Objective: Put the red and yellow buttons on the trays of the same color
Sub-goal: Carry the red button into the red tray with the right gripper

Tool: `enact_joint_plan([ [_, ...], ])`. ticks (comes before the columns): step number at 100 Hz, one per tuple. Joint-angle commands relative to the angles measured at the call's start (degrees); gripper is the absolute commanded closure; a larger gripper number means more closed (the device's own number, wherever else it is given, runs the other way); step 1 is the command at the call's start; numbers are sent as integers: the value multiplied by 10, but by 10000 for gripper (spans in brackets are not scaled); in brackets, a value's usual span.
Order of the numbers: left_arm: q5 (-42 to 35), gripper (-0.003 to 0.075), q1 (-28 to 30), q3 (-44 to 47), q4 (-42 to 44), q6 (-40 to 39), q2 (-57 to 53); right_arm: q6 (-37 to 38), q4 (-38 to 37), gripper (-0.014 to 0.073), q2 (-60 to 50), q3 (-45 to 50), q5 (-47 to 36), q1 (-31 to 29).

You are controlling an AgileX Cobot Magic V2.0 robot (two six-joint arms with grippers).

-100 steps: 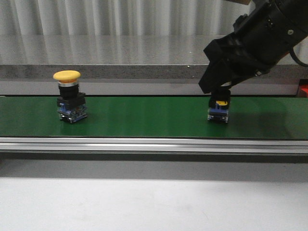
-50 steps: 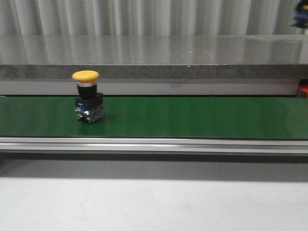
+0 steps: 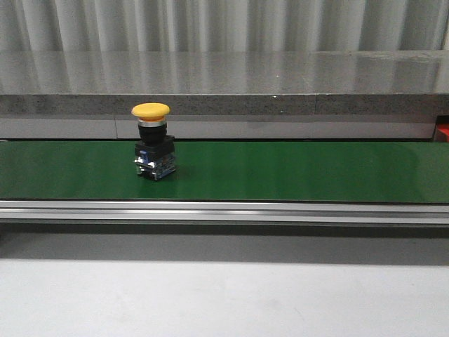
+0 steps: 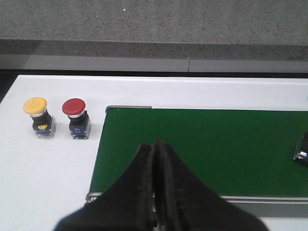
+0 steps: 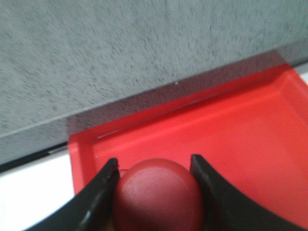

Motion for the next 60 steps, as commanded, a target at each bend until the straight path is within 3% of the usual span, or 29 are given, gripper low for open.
enact_joint_plan([
  [1,-46,741,-5,-16,-3,0,0,-2,18,451,12,-45,-35,-3],
  [19,-46,741,-5,-16,-3,0,0,-1,61,451,82,-119,-24,-5],
  [39,-46,741,-5,-16,-3,0,0,-1,61,451,158,-194,22,-5],
  [60,-46,741,-5,-16,-3,0,0,-1,61,451,198,-209,13,-5],
])
